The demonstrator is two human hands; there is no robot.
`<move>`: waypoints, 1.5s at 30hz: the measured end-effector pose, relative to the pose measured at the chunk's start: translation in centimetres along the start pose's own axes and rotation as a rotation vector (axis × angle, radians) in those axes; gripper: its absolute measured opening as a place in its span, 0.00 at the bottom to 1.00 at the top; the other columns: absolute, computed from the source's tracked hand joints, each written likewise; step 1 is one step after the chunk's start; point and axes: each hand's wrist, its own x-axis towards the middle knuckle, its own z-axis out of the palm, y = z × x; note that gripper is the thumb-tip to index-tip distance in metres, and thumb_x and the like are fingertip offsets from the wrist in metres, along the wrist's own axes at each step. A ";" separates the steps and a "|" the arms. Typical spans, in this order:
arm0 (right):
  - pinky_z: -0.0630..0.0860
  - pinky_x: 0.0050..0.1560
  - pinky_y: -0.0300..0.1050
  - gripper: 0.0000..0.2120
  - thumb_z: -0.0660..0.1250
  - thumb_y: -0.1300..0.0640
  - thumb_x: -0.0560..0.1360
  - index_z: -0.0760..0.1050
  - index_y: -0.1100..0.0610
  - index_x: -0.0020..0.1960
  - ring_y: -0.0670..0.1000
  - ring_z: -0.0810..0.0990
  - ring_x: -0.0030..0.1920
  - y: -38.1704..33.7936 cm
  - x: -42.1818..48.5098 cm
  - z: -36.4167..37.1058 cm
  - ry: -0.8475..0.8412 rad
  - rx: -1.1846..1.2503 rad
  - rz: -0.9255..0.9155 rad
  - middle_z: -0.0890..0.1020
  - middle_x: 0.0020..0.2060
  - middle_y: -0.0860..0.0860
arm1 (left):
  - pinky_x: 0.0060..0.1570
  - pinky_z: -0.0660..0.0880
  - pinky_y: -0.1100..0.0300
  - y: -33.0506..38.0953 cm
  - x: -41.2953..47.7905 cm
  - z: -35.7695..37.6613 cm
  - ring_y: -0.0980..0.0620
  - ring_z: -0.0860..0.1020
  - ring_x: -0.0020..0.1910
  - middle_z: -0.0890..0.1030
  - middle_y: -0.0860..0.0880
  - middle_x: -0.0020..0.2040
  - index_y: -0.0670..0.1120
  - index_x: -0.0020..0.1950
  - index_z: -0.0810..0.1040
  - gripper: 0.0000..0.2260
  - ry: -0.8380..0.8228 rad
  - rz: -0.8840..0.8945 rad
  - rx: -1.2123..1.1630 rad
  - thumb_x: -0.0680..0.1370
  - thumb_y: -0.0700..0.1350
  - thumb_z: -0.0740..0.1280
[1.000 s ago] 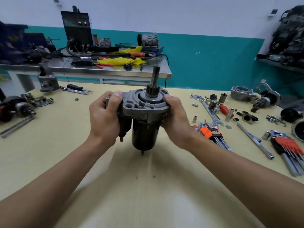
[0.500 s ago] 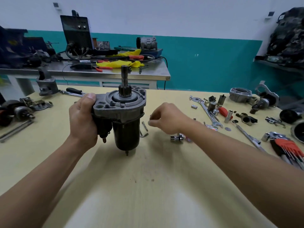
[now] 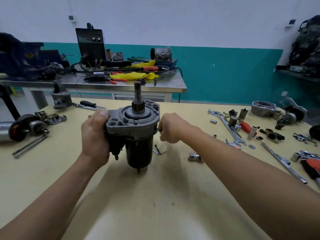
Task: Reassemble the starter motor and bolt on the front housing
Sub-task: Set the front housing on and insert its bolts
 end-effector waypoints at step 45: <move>0.74 0.42 0.28 0.06 0.75 0.62 0.71 0.85 0.58 0.49 0.42 0.83 0.42 -3.1 -10.3 -2.9 0.759 0.673 -0.638 0.85 0.41 0.46 | 0.31 0.70 0.63 -0.7 -0.9 1.5 0.56 0.72 0.30 0.75 0.55 0.29 0.46 0.35 0.74 0.17 0.025 0.184 0.188 0.73 0.59 0.63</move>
